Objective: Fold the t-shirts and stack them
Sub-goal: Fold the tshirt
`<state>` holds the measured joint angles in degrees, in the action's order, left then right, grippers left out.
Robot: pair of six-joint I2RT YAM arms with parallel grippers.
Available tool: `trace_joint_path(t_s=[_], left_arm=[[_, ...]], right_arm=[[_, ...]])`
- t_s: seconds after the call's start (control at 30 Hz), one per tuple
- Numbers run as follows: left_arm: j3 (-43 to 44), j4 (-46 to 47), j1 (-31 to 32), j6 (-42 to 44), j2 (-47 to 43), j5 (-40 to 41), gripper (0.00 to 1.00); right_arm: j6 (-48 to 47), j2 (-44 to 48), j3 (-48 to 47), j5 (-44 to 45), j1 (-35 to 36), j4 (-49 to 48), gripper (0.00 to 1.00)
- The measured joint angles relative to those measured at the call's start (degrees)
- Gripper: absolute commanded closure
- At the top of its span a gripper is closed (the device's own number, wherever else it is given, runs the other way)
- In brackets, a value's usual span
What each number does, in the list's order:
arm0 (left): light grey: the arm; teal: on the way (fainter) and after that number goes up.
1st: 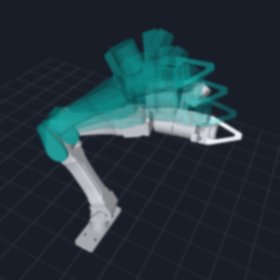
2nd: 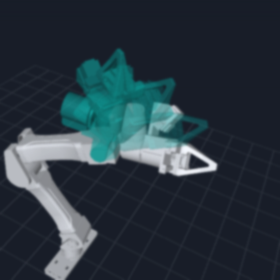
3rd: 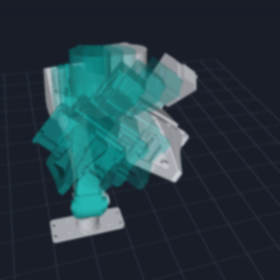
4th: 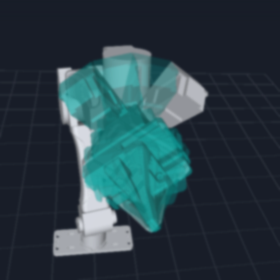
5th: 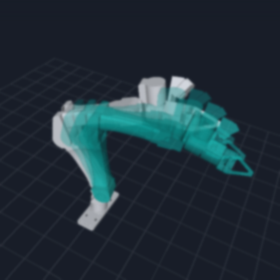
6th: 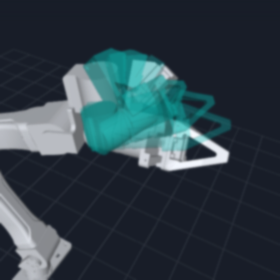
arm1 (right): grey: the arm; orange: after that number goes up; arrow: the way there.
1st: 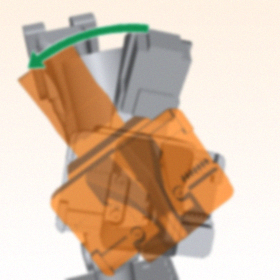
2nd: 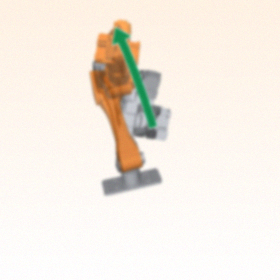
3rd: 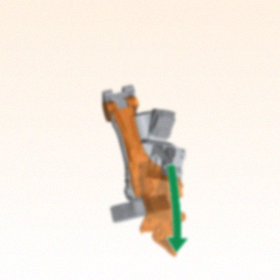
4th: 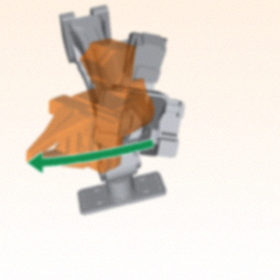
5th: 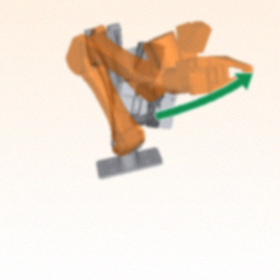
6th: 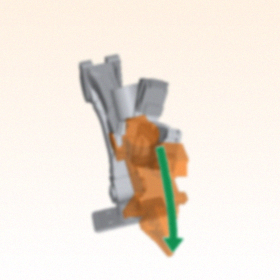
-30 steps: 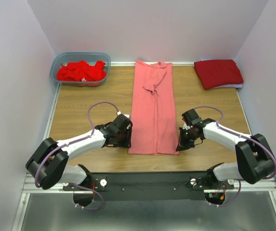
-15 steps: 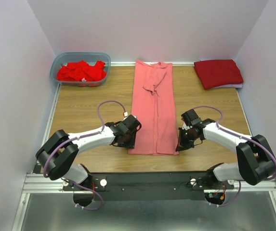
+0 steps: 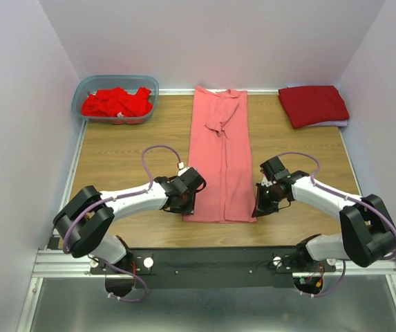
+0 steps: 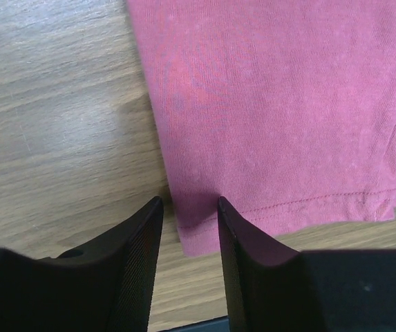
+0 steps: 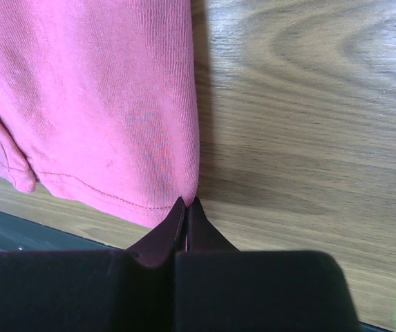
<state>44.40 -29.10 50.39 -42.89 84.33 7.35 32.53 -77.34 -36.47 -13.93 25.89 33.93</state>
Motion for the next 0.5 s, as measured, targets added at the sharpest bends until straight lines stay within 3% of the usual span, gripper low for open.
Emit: trace_joint_path(t_s=[0.07, 0.3, 0.5], left_arm=[[0.0, -0.1, 0.0, -0.1, 0.0, 0.2, 0.58], [0.0, -1.3, 2.2, -1.6, 0.2, 1.0, 1.00], [-1.3, -2.7, 7.0, -5.7, -1.6, 0.7, 1.00]], right_arm=[[0.0, 0.0, 0.0, 0.0, 0.0, 0.0, 1.00], [0.0, 1.5, 0.0, -0.5, 0.1, 0.1, 1.00], [0.2, 4.9, 0.5, -1.8, 1.3, 3.5, 0.99]])
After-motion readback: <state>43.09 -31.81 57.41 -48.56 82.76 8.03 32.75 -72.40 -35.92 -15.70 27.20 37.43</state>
